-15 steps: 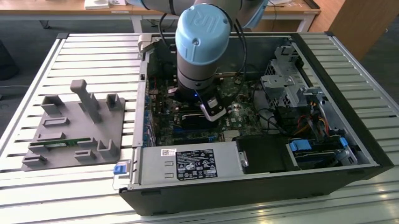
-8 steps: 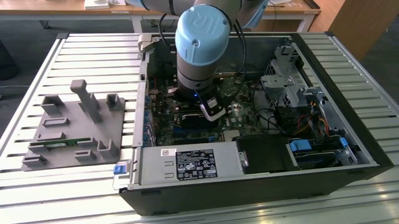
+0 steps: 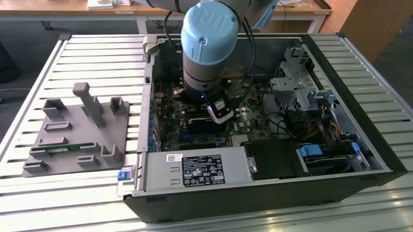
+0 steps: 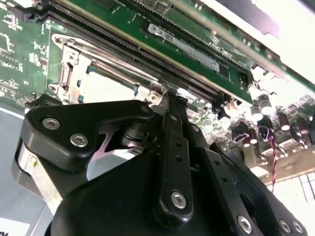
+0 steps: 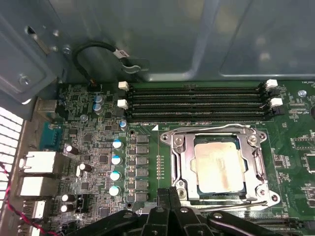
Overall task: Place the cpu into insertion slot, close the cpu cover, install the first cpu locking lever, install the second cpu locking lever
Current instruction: 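Install the second cpu locking lever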
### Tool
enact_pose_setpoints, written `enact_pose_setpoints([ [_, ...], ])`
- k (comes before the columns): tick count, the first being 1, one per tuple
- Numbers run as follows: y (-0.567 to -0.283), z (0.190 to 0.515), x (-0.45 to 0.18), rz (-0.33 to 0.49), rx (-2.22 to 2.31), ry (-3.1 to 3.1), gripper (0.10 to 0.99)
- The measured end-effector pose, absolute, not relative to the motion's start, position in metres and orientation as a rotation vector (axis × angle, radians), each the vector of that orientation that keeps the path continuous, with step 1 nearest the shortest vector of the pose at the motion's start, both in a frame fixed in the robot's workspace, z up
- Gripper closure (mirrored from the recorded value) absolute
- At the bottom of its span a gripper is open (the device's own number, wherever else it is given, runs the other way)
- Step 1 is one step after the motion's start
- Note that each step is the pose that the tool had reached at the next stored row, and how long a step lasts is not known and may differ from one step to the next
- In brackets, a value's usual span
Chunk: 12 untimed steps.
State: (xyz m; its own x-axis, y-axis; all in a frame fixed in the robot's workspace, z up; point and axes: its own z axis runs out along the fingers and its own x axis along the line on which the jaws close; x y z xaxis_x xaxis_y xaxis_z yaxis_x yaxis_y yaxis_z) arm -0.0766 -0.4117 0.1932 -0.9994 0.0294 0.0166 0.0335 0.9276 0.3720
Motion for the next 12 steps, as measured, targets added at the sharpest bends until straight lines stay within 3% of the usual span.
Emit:
enact_pose_setpoints([
  [12,-0.412,0.217,-0.077,-0.602,-0.05,-3.072,0.98],
])
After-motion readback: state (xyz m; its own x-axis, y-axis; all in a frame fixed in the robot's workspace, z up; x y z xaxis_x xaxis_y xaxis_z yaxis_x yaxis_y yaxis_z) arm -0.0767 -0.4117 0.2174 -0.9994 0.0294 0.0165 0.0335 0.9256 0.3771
